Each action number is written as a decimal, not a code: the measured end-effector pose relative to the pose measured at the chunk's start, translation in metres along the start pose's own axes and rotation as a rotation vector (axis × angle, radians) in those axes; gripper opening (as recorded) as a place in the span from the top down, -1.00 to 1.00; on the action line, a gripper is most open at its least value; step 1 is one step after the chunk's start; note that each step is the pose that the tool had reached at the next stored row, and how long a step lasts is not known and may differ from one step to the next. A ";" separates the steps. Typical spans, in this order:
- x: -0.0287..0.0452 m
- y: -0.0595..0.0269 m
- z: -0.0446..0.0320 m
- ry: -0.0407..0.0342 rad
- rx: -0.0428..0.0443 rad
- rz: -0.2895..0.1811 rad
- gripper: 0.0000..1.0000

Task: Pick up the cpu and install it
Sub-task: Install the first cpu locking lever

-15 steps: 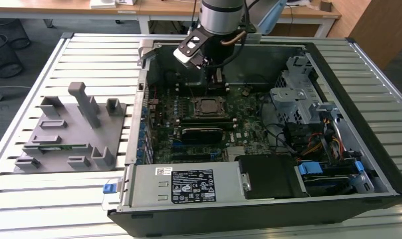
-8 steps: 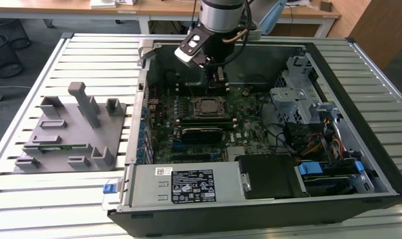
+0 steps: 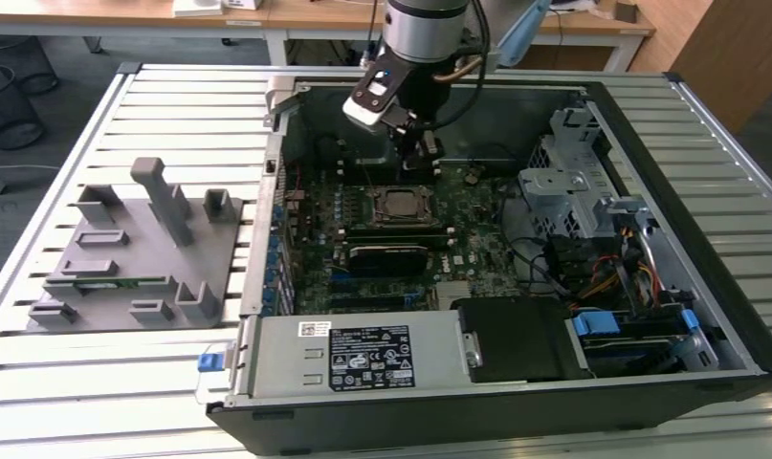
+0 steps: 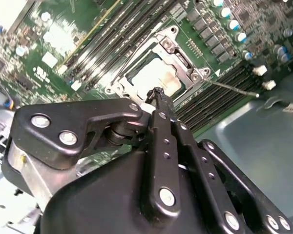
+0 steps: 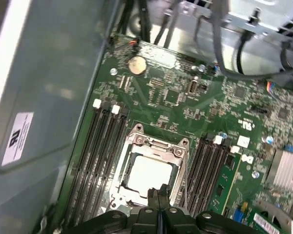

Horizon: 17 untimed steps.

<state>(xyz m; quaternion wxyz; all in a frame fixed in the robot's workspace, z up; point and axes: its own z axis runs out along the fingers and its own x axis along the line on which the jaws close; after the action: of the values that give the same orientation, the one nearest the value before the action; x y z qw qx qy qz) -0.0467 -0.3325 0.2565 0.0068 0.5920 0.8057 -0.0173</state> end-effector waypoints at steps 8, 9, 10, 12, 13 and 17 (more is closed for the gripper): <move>0.0000 0.0000 0.0007 -0.0030 -0.0045 -0.145 0.79; 0.0000 0.0000 0.0008 -0.0034 -0.0050 -0.163 0.79; 0.0000 0.0000 0.0008 -0.0037 -0.0057 -0.182 0.79; 0.0000 0.0000 0.0009 -0.0044 -0.0069 -0.218 0.79; 0.0000 0.0000 0.0010 -0.0048 -0.0074 -0.235 0.79; 0.0000 0.0001 0.0010 -0.0057 -0.0090 -0.285 0.79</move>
<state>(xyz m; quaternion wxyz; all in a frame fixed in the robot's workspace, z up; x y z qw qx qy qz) -0.0467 -0.3325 0.2555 0.0093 0.4717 0.8816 -0.0162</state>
